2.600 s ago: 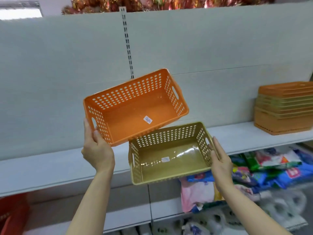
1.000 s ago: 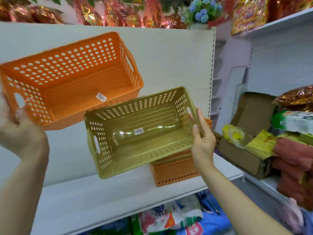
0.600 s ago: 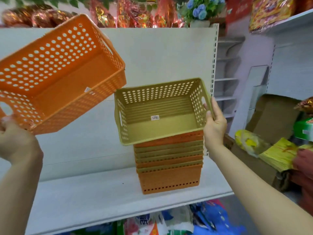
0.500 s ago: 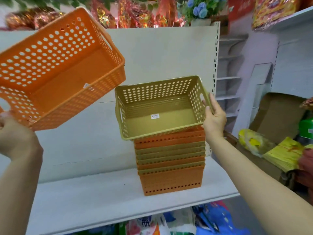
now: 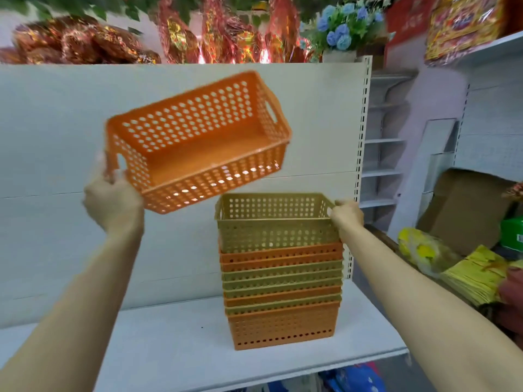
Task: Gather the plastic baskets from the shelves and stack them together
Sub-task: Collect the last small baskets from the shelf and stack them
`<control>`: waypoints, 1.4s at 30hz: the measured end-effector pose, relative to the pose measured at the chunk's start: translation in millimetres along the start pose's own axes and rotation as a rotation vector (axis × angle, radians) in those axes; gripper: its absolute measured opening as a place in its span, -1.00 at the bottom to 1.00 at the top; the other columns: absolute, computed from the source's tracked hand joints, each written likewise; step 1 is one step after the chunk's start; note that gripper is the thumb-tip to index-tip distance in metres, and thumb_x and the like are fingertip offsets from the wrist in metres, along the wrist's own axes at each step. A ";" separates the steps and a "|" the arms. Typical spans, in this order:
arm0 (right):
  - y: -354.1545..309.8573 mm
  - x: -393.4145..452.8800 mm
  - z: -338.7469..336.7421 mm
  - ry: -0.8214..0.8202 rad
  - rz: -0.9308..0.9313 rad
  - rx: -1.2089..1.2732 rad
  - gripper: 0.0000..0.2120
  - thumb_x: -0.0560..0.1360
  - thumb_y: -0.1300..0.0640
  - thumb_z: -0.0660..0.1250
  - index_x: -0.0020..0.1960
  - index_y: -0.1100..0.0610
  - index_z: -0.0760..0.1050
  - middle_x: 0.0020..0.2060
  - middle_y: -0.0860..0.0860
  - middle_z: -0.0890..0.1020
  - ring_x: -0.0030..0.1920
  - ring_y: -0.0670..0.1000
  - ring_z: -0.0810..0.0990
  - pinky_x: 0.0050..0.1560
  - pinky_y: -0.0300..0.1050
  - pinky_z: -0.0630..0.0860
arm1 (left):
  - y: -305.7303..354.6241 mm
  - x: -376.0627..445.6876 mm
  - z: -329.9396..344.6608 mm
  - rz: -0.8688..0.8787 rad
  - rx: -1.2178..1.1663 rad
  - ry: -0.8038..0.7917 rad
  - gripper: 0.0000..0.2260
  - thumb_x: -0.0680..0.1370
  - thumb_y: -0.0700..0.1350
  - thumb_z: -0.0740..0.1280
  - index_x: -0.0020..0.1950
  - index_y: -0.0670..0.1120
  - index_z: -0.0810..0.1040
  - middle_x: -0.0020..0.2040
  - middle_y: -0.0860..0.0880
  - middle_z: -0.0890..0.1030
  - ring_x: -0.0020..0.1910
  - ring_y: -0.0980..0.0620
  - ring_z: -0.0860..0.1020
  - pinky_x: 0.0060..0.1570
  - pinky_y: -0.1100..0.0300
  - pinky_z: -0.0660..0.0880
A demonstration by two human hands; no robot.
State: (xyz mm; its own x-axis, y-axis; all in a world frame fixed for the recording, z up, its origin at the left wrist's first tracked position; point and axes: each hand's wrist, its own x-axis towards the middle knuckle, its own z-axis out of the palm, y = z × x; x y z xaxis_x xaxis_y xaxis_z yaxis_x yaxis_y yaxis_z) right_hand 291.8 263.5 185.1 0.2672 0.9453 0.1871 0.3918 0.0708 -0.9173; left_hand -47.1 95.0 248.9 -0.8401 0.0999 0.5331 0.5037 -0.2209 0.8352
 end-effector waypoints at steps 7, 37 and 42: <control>-15.5 5.2 -11.1 -0.055 -0.081 0.180 -0.45 0.64 -0.10 0.00 0.32 0.33 0.41 0.28 0.24 0.50 0.21 0.24 0.50 0.22 0.11 0.43 | 24.6 -50.0 59.1 0.019 0.280 -0.272 -0.60 0.65 -0.13 0.15 0.48 0.11 0.41 0.38 -0.12 0.53 0.33 -0.20 0.47 0.28 0.02 0.38; 59.1 -23.2 -7.8 -0.172 -0.184 0.306 -0.58 0.61 -0.10 0.15 0.44 0.00 0.33 0.19 -0.01 0.51 0.06 -0.04 0.50 0.03 -0.05 0.48 | -67.0 -156.8 60.5 -0.077 0.204 -0.777 -0.38 0.54 0.33 0.20 0.52 0.17 0.08 0.19 0.07 0.55 0.17 -0.12 0.59 0.19 -0.18 0.52; 66.5 -20.5 -3.7 -0.173 -0.158 0.355 -0.59 0.62 -0.08 0.14 0.44 -0.01 0.32 0.17 -0.01 0.50 0.08 -0.01 0.50 -0.03 -0.08 0.42 | -69.0 -160.4 60.2 -0.054 0.237 -0.750 -0.37 0.55 0.32 0.22 0.54 0.14 0.10 0.30 0.03 0.53 0.22 -0.10 0.56 0.20 -0.15 0.51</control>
State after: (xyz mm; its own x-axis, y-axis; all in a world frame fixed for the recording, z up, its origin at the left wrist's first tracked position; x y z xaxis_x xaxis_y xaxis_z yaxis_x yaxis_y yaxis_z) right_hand 315.6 247.7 121.5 0.0647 0.9513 0.3014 0.0806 0.2961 -0.9518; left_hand 65.0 152.7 113.9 -0.5472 0.7513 0.3690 0.5664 0.0078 0.8241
